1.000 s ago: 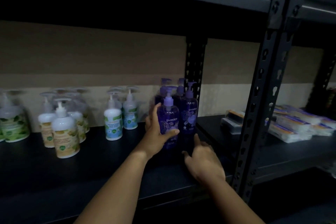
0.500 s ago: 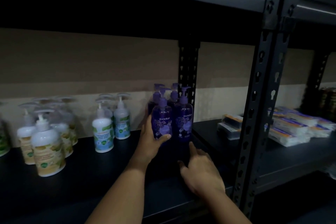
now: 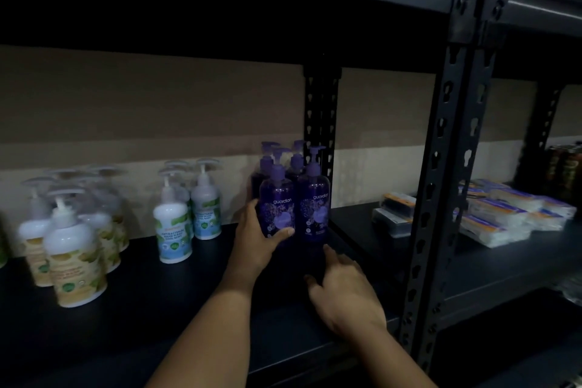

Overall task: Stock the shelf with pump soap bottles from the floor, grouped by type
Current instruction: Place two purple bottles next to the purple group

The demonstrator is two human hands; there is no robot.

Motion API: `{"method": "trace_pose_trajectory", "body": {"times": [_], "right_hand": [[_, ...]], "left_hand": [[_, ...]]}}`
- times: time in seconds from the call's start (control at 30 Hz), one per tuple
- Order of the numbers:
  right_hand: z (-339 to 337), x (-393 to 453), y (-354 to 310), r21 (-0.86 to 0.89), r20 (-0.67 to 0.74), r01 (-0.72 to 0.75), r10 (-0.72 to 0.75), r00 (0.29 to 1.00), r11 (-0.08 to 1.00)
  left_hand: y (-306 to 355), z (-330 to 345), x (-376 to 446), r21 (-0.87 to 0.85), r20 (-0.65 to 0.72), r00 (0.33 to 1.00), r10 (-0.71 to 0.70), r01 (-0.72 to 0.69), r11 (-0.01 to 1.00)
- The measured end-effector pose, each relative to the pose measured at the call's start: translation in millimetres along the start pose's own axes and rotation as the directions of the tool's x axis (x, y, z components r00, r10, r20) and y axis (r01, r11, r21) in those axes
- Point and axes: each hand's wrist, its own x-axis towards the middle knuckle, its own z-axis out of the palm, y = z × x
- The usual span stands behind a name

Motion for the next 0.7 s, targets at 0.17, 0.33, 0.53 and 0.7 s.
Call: {"method": "trace_pose_trajectory", "body": {"times": [0.17,0.33,0.53,0.7], "right_hand": [[-0.1,0.5,-0.2,-0.012,0.013,-0.006,0.006,1.000,1.000],[0.9,0.7,0.8,-0.008,0.007,0.001,-0.001,1.000,1.000],[-0.2,-0.8,-1.2,-0.010,-0.009,0.018,-0.018,1.000,1.000],[-4.1,-5.5,-6.9,-0.015,-0.030,0.012,-0.012,0.999,1.000]], "left_hand": [[3.0,1.1,-0.2,0.047,0.012,1.000,-0.008,0.007,0.999],[2.8,0.1,-0.7,0.059,0.016,0.999,-0.030,0.029,0.998],[9.6,-4.7,-7.9,0.124,0.007,0.996,-0.093,0.091,0.988],[16.3,-19.7,-34.8,0.267,0.066,0.978,-0.196,0.172,0.948]]}}
